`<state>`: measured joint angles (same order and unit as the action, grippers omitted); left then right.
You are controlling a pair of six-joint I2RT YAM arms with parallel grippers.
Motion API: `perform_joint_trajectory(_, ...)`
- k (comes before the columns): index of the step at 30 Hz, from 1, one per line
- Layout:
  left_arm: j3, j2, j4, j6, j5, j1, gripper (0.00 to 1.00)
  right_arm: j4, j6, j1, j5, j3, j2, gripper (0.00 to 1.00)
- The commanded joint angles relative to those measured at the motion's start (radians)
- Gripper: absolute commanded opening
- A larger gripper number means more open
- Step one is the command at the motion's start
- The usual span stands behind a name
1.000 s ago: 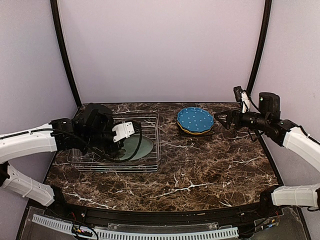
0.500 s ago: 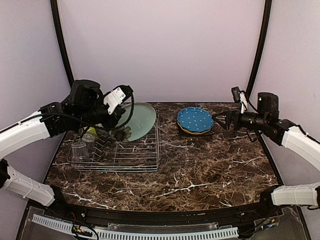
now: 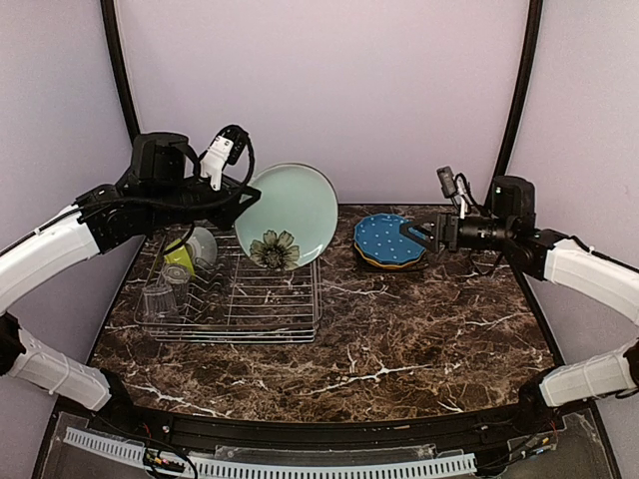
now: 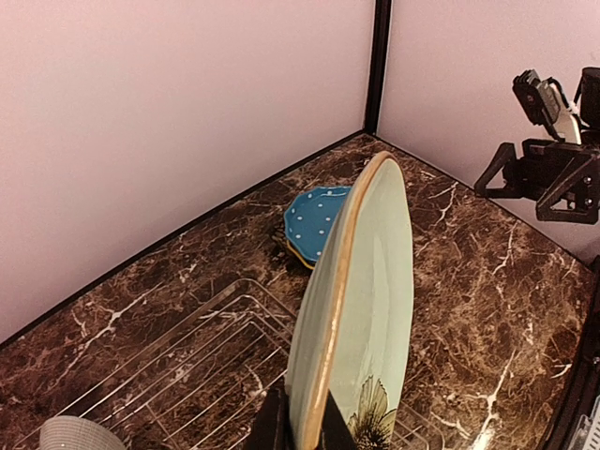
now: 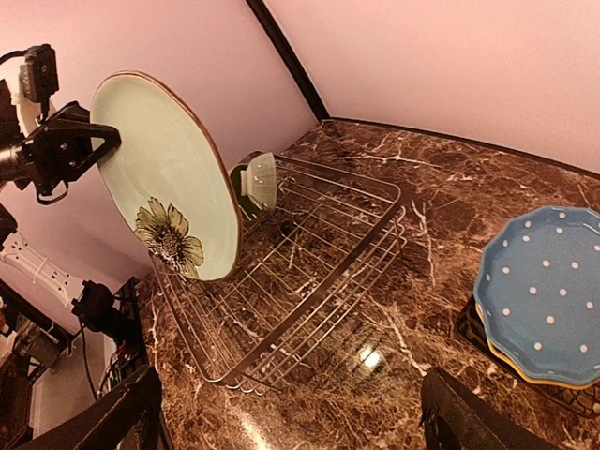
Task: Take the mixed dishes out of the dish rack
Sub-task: Pass from the left arm to the right
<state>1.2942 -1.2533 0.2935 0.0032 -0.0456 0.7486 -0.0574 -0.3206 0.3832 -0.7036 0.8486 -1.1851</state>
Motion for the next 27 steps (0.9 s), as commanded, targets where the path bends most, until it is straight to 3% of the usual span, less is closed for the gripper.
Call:
perform_joint_trajectory(1, 0.003, 0.022, -0.218, -0.145, 0.137, -0.005, 0.01, -0.115, -0.069, 0.033, -0.088, 0.060, -0.049, 0.91)
perform_joint_trajectory(14, -0.054, 0.006, -0.371, -0.228, 0.197, -0.005, 0.01, -0.210, -0.200, 0.133, -0.151, 0.157, -0.202, 0.79)
perform_joint_trajectory(19, -0.067, 0.002, -0.417, -0.253, 0.204, -0.005, 0.01, -0.246, -0.250, 0.160, -0.159, 0.171, -0.251, 0.67)
perform_joint_trajectory(27, -0.070, -0.003, -0.442, -0.273, 0.211, -0.008, 0.01, -0.362, -0.352, 0.183, -0.171, 0.167, -0.305, 0.36)
